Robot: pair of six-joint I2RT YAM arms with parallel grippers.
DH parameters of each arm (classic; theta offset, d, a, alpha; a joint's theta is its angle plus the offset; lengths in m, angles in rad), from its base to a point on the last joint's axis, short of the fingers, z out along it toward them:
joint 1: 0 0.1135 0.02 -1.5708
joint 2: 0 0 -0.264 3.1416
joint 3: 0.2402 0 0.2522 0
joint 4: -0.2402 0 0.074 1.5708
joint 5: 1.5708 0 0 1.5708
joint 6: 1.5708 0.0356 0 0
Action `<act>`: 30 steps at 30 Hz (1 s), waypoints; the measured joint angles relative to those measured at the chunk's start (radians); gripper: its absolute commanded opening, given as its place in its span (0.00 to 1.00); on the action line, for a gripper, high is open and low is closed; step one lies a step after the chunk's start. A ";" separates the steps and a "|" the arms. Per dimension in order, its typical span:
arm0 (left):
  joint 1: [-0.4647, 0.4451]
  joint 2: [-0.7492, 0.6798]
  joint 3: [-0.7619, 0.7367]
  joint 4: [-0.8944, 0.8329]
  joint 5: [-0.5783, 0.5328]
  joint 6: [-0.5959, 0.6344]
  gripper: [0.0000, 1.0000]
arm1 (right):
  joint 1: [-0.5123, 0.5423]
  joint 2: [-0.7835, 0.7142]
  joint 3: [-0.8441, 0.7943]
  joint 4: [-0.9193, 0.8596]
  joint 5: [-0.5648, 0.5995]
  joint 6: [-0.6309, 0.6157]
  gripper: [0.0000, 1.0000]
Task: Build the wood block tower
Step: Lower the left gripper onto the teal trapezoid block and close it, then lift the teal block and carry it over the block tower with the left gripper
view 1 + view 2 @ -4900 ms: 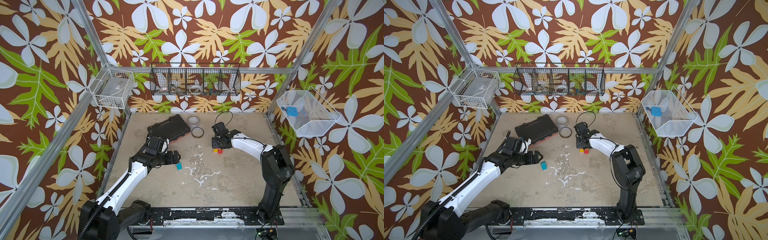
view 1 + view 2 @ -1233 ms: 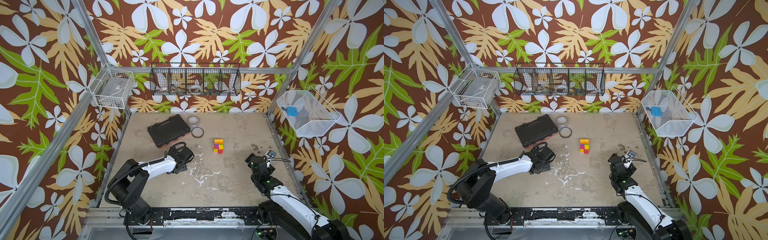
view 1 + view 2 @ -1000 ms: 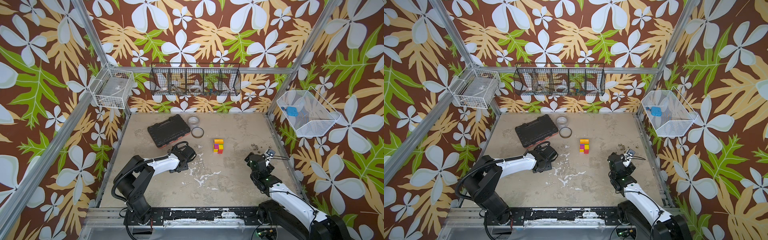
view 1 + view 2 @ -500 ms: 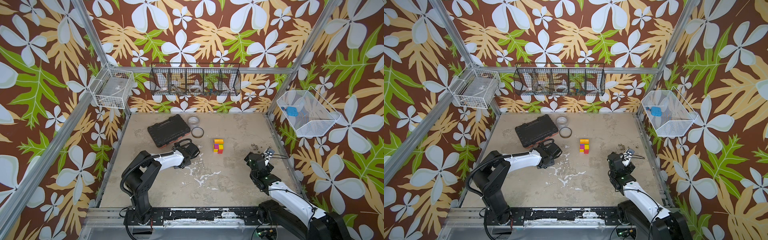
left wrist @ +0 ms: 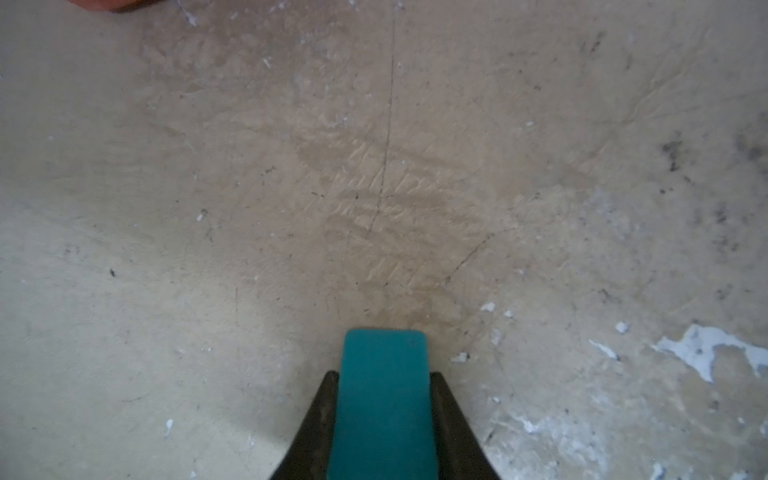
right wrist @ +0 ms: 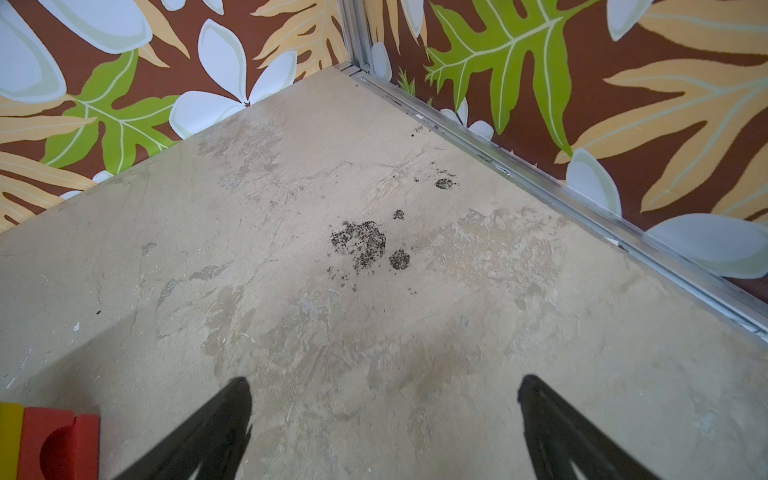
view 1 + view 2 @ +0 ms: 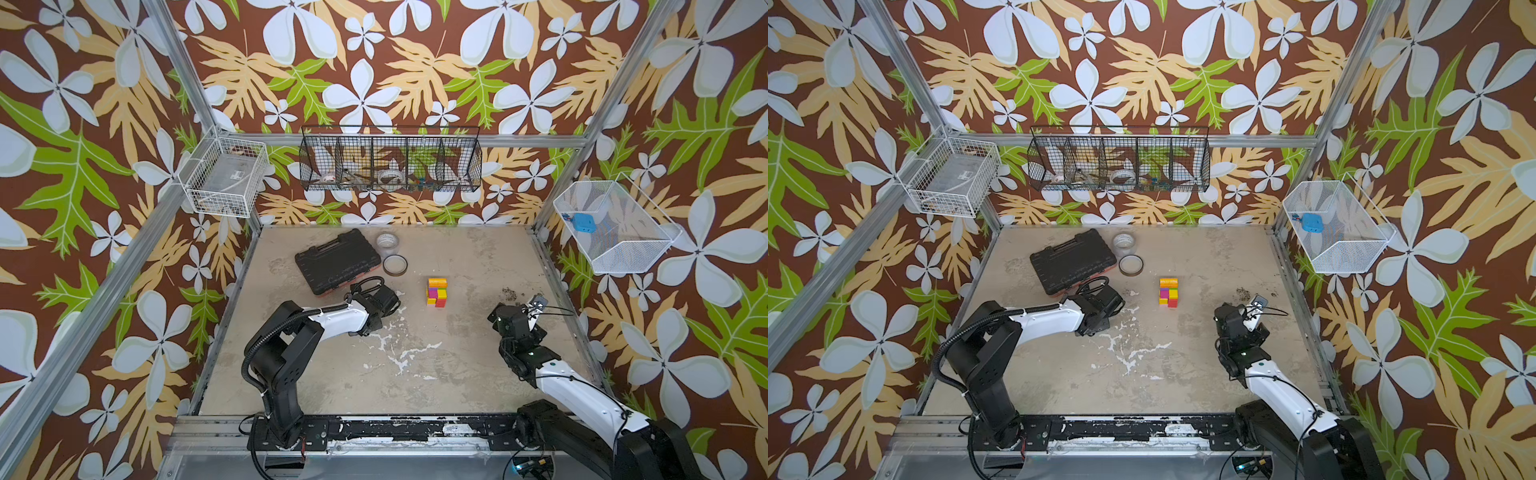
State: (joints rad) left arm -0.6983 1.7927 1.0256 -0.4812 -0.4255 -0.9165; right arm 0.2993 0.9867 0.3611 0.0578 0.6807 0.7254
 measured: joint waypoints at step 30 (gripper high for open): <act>0.002 -0.489 0.155 0.275 0.255 0.669 0.00 | 0.000 -0.045 -0.013 -0.006 0.008 0.007 1.00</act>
State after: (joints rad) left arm -0.6964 1.3033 1.1809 -0.2066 -0.1707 -0.2478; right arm 0.2993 0.9417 0.3477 0.0513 0.6884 0.7322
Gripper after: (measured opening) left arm 0.324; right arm 0.998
